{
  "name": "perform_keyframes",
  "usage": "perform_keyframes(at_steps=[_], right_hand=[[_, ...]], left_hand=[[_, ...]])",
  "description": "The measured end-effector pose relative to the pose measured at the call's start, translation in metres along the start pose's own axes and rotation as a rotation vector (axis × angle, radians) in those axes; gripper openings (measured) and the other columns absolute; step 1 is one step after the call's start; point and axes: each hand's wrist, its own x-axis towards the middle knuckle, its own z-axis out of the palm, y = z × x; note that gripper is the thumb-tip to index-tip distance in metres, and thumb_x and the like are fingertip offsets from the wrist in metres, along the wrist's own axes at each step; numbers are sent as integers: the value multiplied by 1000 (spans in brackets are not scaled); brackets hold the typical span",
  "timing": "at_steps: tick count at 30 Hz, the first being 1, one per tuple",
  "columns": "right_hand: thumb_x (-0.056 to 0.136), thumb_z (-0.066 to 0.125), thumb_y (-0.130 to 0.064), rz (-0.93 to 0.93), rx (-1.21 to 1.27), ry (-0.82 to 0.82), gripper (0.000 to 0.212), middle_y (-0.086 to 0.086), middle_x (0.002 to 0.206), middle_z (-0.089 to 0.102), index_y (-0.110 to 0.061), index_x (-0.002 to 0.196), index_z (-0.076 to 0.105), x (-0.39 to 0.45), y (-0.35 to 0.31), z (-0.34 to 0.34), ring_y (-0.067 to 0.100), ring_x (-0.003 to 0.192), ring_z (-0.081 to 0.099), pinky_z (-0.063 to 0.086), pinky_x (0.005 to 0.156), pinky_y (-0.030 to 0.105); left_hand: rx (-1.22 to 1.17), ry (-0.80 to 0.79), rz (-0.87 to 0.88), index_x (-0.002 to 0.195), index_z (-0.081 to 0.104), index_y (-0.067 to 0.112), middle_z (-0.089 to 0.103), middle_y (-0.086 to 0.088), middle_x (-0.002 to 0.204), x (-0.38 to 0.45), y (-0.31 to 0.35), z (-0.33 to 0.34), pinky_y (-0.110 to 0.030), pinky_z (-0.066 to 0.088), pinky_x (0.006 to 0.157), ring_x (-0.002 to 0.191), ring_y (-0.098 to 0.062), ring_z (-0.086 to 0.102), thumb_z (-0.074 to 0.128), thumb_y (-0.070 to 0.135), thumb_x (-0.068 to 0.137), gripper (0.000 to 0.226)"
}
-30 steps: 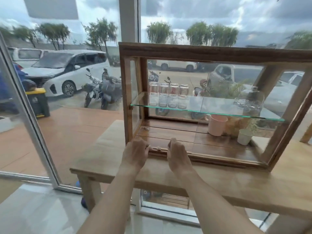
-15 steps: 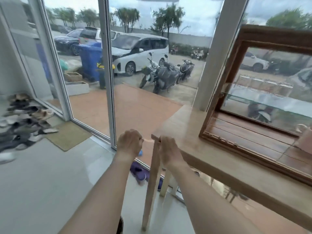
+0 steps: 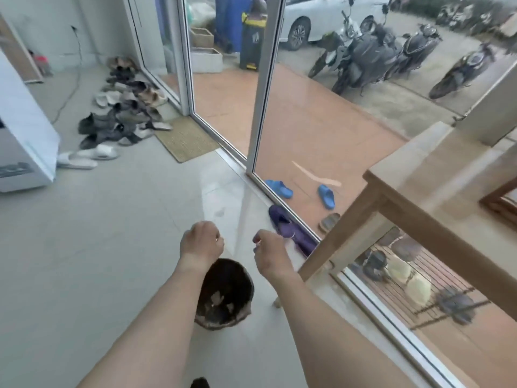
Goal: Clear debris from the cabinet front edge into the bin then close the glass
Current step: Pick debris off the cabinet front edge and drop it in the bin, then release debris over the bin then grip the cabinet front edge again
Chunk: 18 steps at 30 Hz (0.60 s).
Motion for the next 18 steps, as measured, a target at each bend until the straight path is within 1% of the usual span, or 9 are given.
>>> perform_keyframes(at_steps=[3,6,7,10,11,13,15,17,18], right_hand=[[82,45,-9,17,36,-26,28,18,106,54,-17,105,58,2,2,15,33,92,57,48,81,38],[89,46,0,26,-24,-50,38,14,127,49,-12,125,53,1,3,17,32,114,51,45,96,38],[89,44,2,32,-48,-53,41,13,131,48,-11,127,51,0,6,15,31,116,50,45,97,39],[89,41,4,41,-88,-13,41,13,130,49,-10,125,51,-4,10,2,32,111,52,48,92,41],[88,41,4,47,-97,6,40,13,128,50,-10,125,52,-5,9,-6,32,109,54,49,89,40],[90,41,0,58,-107,68,37,13,124,53,-9,123,54,-7,3,-26,33,103,57,50,83,39],[90,42,-1,48,-118,140,32,13,119,58,-7,117,58,-13,-7,-55,30,96,58,48,76,36],[87,42,2,18,-131,220,30,15,115,60,-6,111,59,-23,-17,-95,30,91,56,46,73,35],[85,40,3,0,-129,262,31,15,113,60,-6,109,58,-30,-22,-116,32,93,56,46,75,37]], left_hand=[[21,-47,-32,83,72,4,69,-16,89,-2,-17,12,-37,49,68,83,-36,64,52,19,89,25],[15,-65,-56,67,59,2,60,-16,77,-3,-26,15,-37,42,62,74,-36,58,49,14,92,29],[10,-53,-56,63,55,3,59,-18,74,-3,-27,14,-37,40,61,69,-35,53,50,13,93,32],[-3,-23,-47,60,50,4,64,-23,79,-1,-23,4,-37,39,61,66,-33,46,50,13,93,34],[-11,-14,-50,61,51,2,64,-23,80,0,-21,-1,-37,39,61,66,-33,45,50,13,92,33],[-11,9,-42,73,62,-3,67,-22,83,3,-11,-12,-37,42,63,69,-34,49,50,14,92,28],[-24,42,6,87,69,3,69,-19,90,4,6,-25,-40,48,71,79,-37,59,51,15,92,22],[-72,84,79,93,68,7,71,-16,93,5,34,-40,-41,50,77,87,-38,63,55,16,92,16],[-96,106,118,93,66,9,72,-15,92,5,51,-48,-42,51,78,88,-38,64,57,16,91,12]])
